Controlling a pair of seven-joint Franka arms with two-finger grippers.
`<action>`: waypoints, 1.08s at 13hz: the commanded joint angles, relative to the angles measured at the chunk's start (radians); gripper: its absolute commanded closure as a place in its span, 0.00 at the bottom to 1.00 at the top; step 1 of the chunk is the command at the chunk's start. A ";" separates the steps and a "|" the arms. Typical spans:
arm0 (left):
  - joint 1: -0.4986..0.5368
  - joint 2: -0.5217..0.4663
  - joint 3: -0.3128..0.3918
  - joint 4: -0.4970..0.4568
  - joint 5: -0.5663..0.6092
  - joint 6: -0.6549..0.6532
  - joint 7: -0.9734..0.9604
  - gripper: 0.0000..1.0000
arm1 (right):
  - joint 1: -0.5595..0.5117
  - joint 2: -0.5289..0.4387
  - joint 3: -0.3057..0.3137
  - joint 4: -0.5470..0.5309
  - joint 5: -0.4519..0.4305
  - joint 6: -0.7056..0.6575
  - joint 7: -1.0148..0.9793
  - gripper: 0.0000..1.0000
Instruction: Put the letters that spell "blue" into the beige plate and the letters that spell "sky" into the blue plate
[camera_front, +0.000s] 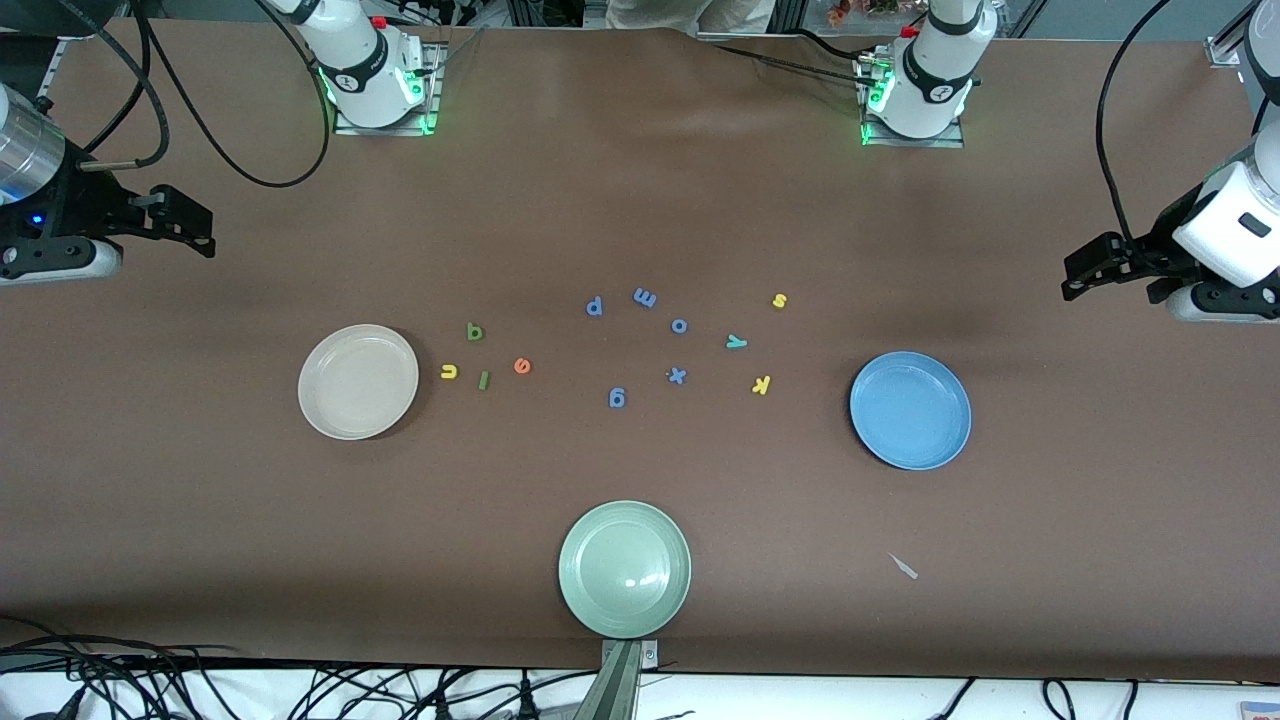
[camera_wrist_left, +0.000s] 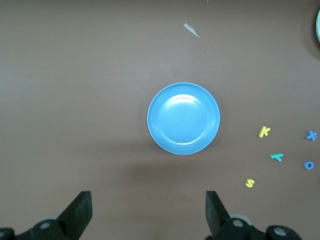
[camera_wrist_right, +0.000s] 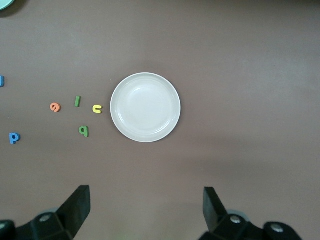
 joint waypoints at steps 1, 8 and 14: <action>-0.002 0.006 -0.001 0.027 0.010 -0.023 0.000 0.00 | 0.000 -0.012 0.009 -0.018 -0.004 0.007 0.018 0.00; -0.002 0.006 -0.001 0.027 0.010 -0.023 0.000 0.00 | -0.001 -0.003 0.006 0.011 -0.004 0.011 0.009 0.00; -0.002 0.006 -0.001 0.027 0.010 -0.023 0.000 0.00 | -0.005 0.003 0.004 0.010 -0.003 0.011 0.007 0.00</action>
